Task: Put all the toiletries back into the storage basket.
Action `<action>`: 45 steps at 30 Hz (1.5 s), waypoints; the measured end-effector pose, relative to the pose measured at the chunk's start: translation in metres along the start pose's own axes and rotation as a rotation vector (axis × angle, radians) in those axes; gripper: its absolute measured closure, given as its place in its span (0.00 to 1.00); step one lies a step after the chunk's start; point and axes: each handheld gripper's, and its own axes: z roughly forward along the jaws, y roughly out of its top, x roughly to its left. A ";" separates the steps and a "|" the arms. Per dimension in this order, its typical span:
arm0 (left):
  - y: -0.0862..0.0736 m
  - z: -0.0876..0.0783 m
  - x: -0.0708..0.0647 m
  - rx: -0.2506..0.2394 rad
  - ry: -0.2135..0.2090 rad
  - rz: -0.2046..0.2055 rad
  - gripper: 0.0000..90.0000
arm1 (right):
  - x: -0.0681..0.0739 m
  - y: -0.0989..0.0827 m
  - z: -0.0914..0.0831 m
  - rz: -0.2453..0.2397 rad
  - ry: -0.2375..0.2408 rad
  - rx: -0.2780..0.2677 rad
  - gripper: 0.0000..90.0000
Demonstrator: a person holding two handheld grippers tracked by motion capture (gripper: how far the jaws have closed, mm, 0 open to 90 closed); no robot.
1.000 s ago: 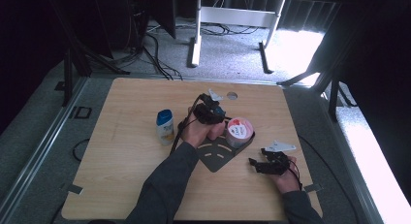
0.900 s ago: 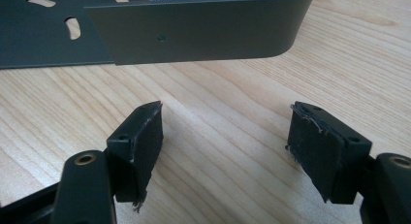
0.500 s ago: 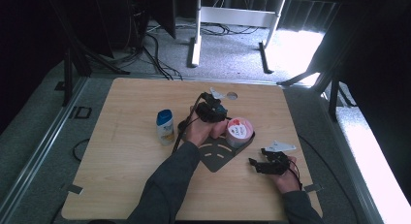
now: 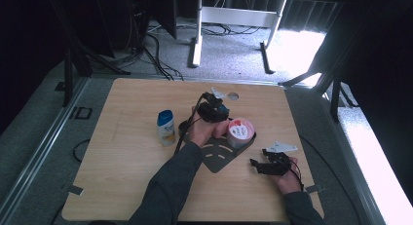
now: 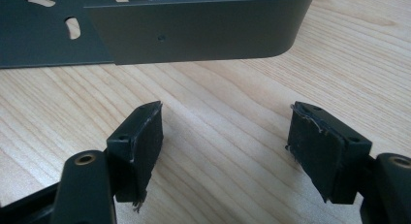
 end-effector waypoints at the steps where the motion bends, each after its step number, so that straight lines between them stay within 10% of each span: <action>1: 0.000 0.000 0.000 -0.001 0.000 0.000 0.59 | 0.000 0.000 0.000 0.000 0.000 0.000 0.31; 45: -0.004 0.002 -0.005 -0.025 0.017 0.014 0.58 | 0.000 0.000 0.000 0.000 -0.002 0.000 0.31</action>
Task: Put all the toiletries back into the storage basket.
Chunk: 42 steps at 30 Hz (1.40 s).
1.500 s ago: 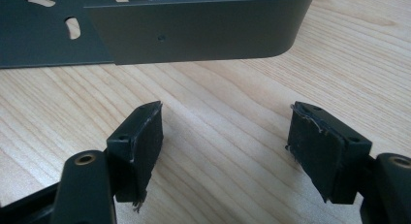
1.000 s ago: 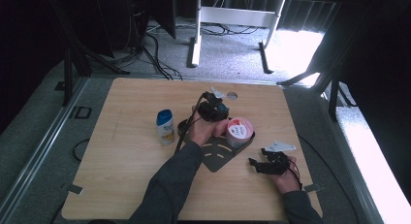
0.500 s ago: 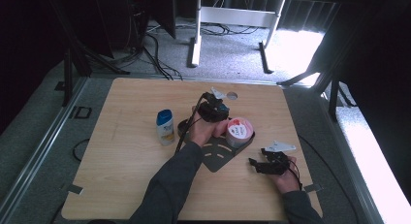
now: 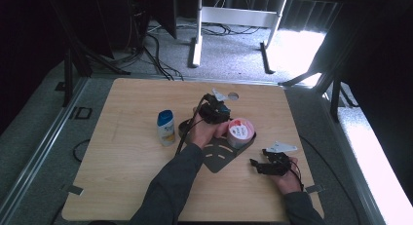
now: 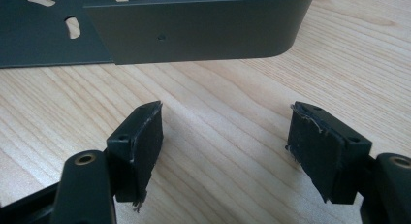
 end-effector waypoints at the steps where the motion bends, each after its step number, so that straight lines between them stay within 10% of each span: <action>1: 0.000 0.000 0.000 0.000 -0.004 -0.003 0.57 | 0.000 0.000 0.000 0.000 0.000 0.000 0.31; 42: -0.029 -0.039 0.016 0.040 -0.082 0.142 0.50 | 0.000 0.000 0.000 -0.002 0.000 0.001 0.31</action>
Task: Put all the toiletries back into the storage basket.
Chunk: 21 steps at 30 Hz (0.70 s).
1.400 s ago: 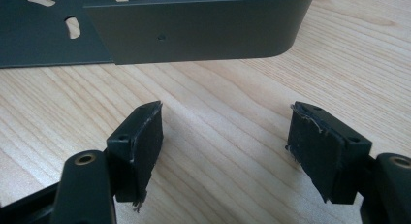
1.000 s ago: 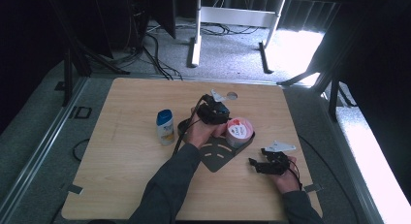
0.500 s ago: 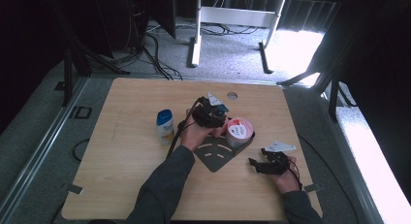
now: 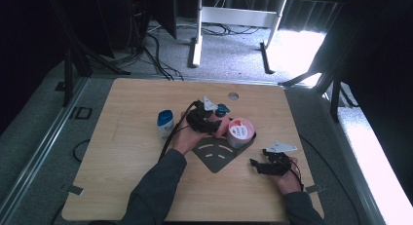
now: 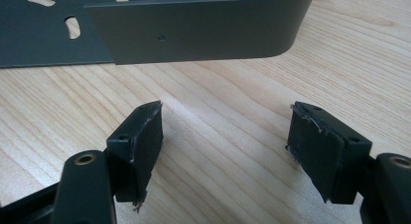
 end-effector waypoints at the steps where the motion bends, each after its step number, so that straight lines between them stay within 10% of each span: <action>1: -0.001 -0.001 0.001 0.002 -0.007 0.000 0.50 | 0.000 0.000 0.000 0.000 0.000 0.000 0.31; 21: -0.022 -0.032 -0.003 -0.021 -0.068 0.036 0.51 | 0.000 0.000 0.000 0.000 0.000 -0.001 0.31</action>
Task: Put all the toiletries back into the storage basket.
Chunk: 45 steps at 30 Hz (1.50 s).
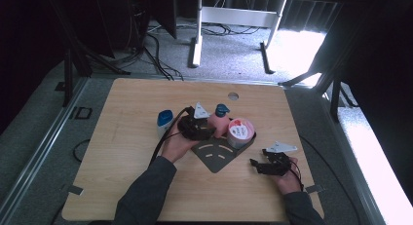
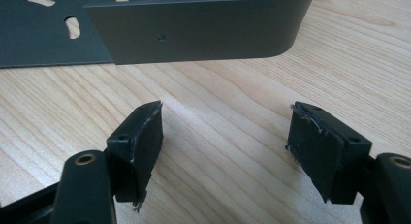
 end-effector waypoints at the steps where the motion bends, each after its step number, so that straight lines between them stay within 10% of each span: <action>1: -0.002 -0.001 0.000 -0.002 -0.003 0.001 0.51 | 0.000 0.000 0.000 0.001 0.000 -0.001 0.31; 45: -0.044 -0.035 0.008 0.045 -0.015 0.035 0.55 | 0.000 0.000 0.000 -0.003 0.000 0.000 0.31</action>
